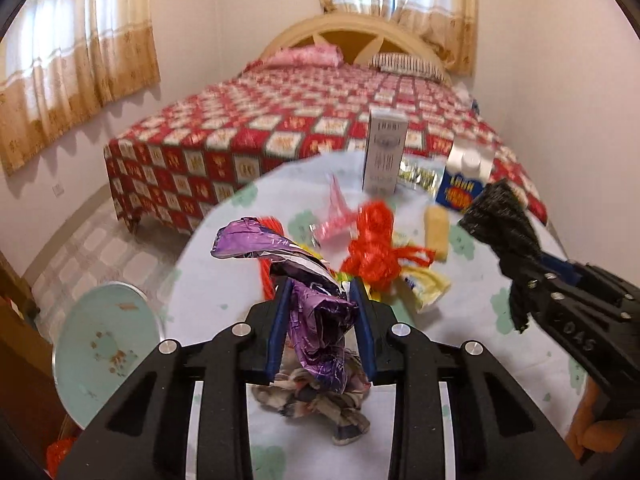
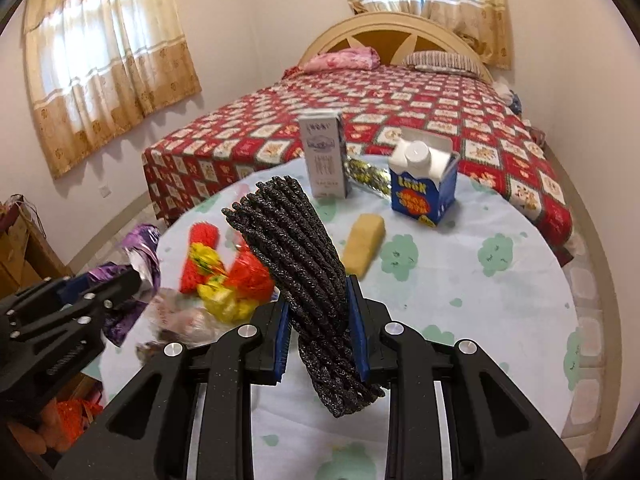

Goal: Collect trash
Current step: 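Carry the mesh sleeve and purple foil over the bin and release both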

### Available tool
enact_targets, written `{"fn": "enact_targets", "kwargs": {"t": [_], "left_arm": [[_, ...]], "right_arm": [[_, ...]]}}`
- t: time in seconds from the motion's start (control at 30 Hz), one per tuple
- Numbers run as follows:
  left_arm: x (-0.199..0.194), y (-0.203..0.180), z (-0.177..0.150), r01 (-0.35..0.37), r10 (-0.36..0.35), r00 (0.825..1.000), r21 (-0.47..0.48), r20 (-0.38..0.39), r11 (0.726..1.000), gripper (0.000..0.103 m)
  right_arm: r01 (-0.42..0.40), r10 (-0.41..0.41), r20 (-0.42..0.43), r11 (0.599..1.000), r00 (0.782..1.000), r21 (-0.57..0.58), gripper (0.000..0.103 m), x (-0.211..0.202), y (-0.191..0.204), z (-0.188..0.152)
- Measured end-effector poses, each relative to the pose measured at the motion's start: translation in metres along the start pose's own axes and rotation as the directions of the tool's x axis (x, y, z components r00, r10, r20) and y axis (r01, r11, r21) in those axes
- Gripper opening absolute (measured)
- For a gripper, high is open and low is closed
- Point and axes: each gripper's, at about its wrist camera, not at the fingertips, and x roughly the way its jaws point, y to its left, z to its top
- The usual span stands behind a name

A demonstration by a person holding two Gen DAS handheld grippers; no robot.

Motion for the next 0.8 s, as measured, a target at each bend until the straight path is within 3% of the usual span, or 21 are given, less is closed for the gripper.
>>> {"fn": "enact_targets", "kwargs": {"t": [0.27, 0.8], "left_arm": [[-0.044, 0.038, 0.0, -0.014, 0.017, 0.997, -0.045, 0.076, 0.999, 0.03], [-0.087, 0.16, -0.043, -0.139, 0.16, 0.983, -0.209, 0.087, 0.968, 0.03]], "right_arm": [[-0.045, 0.047, 0.027, 0.998, 0.999, -0.043, 0.026, -0.012, 0.047, 0.005], [-0.18, 0.177, -0.028, 0.975, 0.984, -0.133, 0.026, 0.001, 0.155, -0.004]]}}
